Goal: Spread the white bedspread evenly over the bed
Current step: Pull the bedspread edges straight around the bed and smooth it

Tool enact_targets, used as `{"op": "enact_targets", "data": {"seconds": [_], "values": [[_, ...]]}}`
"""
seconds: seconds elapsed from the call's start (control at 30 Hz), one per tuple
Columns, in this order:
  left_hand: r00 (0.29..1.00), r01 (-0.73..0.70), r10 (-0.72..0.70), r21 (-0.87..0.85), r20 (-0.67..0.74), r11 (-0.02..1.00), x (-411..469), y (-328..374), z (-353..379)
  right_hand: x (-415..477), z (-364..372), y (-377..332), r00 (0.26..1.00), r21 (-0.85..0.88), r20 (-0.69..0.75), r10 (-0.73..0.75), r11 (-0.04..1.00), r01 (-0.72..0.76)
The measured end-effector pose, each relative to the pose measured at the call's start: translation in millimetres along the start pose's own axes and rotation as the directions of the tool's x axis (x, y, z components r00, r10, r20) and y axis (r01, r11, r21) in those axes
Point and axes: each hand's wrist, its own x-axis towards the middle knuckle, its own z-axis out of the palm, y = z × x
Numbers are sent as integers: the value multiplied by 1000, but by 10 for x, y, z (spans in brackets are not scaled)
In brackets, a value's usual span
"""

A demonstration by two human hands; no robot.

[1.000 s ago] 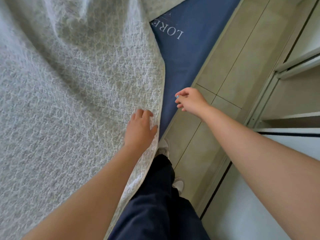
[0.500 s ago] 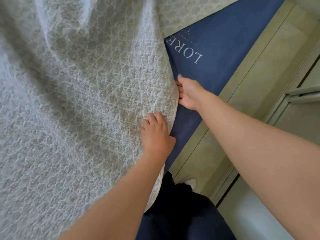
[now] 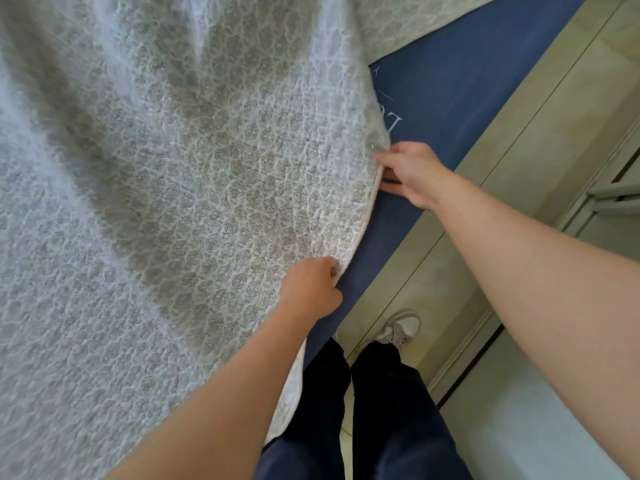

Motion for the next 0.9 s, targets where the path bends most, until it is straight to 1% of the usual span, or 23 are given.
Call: {"op": "enact_targets", "data": {"seconds": [0.07, 0.1, 0.17, 0.23, 0.3, 0.47, 0.57, 0.63, 0.7, 0.77, 0.8, 0.83, 0.9], "values": [[1000, 10, -9, -48, 30, 999, -19, 71, 50, -38, -218, 126, 986, -192, -158, -46, 981, 15], [999, 14, -11, -87, 34, 996, -24, 125, 71, -54, -316, 190, 970, -245, -233, -66, 969, 7], [1000, -6, 9, -160, 17, 987, -24, 301, 130, -92, -532, 275, 929, -263, -356, -98, 965, 1], [999, -45, 43, -172, -20, 984, -22, 483, 199, -149, -713, 286, 896, -300, -423, -132, 954, 0], [998, -55, 51, -136, -27, 989, -24, 606, 276, -203, -865, 290, 889, -324, -436, -139, 946, -11], [997, -47, 49, -30, 61, 998, 6, 627, 326, -230, -964, 447, 892, -263, -443, -91, 964, -32], [997, -11, 13, -32, 76, 999, 10, 599, 368, -179, -917, 444, 913, -242, -403, -70, 970, -33], [995, 1, 1, -19, 99, 1000, 31, 593, 365, -150, -907, 379, 934, -263, -355, -43, 963, -55], [975, -39, 31, 35, 220, 999, 59, 614, 302, -118, -913, 327, 947, -306, -322, -20, 948, -84], [926, -62, 43, 40, 375, 997, 72, 674, 185, -121, -950, 251, 950, -304, -312, -12, 948, -88], [919, -62, 46, 28, 390, 998, 104, 710, 88, -108, -966, 189, 950, -281, -311, -20, 957, -71], [929, -59, 51, 11, 367, 998, 131, 750, -3, -84, -993, 152, 949, -259, -316, -27, 964, -59], [971, -49, 47, 1, 235, 999, 246, 844, -197, -17, -1054, 66, 943, -224, -329, -53, 974, -24]]}}
